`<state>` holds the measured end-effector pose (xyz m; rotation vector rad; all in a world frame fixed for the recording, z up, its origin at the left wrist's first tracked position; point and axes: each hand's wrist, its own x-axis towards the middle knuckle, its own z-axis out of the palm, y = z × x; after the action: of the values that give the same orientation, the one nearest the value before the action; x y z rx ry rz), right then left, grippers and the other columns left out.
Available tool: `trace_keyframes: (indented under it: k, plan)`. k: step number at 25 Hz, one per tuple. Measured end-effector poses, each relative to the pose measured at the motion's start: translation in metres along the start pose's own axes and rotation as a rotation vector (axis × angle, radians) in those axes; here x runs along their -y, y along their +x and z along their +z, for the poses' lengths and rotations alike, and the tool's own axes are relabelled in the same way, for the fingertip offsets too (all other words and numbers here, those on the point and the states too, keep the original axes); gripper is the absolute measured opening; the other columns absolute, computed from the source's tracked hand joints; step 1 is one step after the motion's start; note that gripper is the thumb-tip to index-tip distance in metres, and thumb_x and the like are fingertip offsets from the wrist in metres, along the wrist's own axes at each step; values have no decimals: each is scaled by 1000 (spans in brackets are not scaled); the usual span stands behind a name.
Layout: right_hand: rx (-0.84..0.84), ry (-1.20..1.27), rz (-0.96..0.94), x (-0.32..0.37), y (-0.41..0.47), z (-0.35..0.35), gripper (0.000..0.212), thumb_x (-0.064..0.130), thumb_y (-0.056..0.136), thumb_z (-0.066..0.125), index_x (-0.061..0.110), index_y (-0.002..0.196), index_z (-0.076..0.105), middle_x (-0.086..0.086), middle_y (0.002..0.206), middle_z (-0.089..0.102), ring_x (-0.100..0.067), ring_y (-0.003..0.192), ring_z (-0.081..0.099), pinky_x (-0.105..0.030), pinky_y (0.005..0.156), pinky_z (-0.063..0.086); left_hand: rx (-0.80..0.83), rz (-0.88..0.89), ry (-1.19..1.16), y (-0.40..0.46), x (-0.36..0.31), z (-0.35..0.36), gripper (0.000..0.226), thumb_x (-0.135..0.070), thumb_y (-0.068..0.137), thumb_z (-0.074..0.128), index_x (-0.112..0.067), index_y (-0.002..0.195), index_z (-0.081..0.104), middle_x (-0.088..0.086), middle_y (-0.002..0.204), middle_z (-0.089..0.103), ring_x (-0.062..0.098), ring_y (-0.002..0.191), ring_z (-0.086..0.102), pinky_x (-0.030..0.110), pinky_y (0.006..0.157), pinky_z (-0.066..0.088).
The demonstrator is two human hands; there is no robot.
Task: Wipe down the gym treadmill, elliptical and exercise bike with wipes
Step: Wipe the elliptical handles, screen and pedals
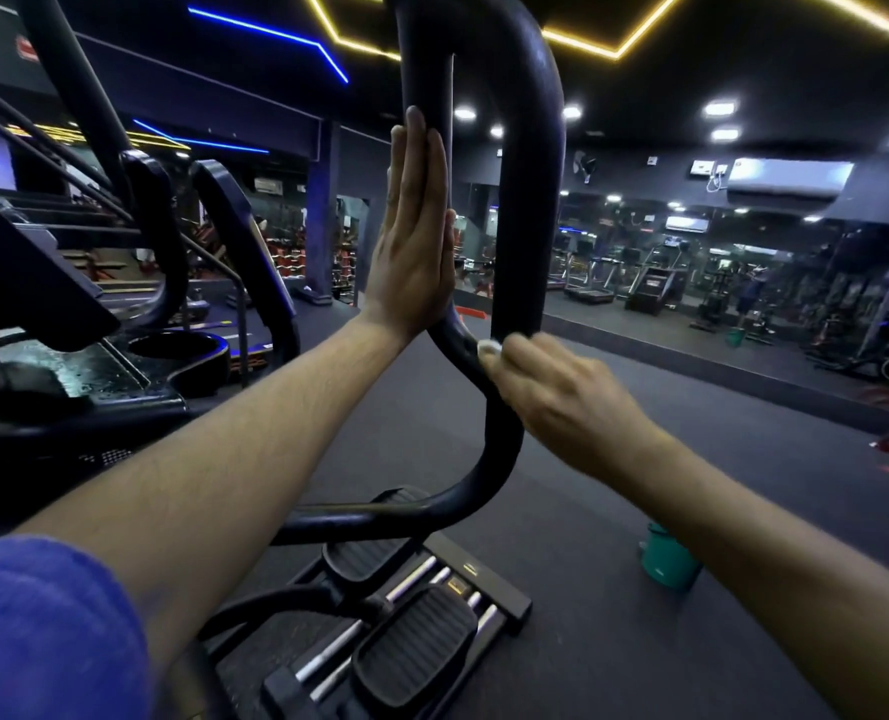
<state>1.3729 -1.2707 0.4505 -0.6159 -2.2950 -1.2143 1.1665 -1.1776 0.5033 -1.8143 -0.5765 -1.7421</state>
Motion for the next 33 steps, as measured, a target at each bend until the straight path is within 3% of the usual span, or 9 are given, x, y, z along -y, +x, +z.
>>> trace_keyframes:
  k: [7,10,13,19,23,25,27,30,33]
  plan:
    - [33,144,81,40,-79,70,34,7,101,55,0,134,59,-8,107,58,-23,83,55,-37,60,54,-20,29,-1,-1,4,5,56,-13,110,22,-19,157,-9,-12,163,-20,29,153,-8,54,127,5]
    - [44,168,118,50,-73,60,39,9,95,65,0,132,60,-6,105,56,-20,82,54,-33,57,54,-22,39,-1,-3,4,7,57,-13,110,22,-21,157,-9,-11,164,-20,30,153,-8,51,127,3]
    - [-17,49,148,40,-35,28,34,9,95,63,2,128,63,-4,96,56,-17,74,54,-29,51,46,-31,41,0,-2,4,4,60,-12,110,24,-24,157,-10,-14,163,-20,29,153,-7,52,127,5]
    - [352,-6,238,55,-22,23,43,10,66,86,6,105,68,-6,92,57,-21,62,64,-29,39,37,-10,31,16,-4,5,2,61,-16,110,23,-30,157,-14,-18,163,-23,25,153,-9,55,127,6]
    - [450,139,317,68,-27,27,29,19,77,82,14,99,64,-2,93,57,-21,69,66,-25,46,28,24,1,1,-3,4,2,51,-16,110,19,-6,156,-2,-12,164,-21,27,154,-8,53,127,6]
    - [427,197,361,67,-30,23,16,25,89,70,22,102,61,4,95,54,-19,80,65,-17,48,18,37,-29,-13,-5,4,1,50,-16,110,20,4,153,3,0,164,-15,29,154,-6,51,127,6]
    - [303,249,369,61,-32,11,23,25,86,73,27,106,63,9,91,53,-14,78,61,-13,49,15,54,-21,-2,-6,4,-3,51,-11,109,25,8,151,3,15,161,-6,35,153,-3,50,127,6]
    - [87,296,353,38,-23,-16,32,21,89,71,24,120,64,9,97,57,-13,80,58,-17,52,39,84,-28,20,-3,2,-11,53,-6,107,31,10,150,5,23,159,0,38,152,-1,49,127,5]
    - [-58,316,316,9,11,-52,28,18,96,63,19,124,63,4,96,57,-18,80,58,-37,59,53,123,-62,66,-5,0,-19,60,-1,104,42,9,153,8,20,163,-1,36,154,0,48,127,6]
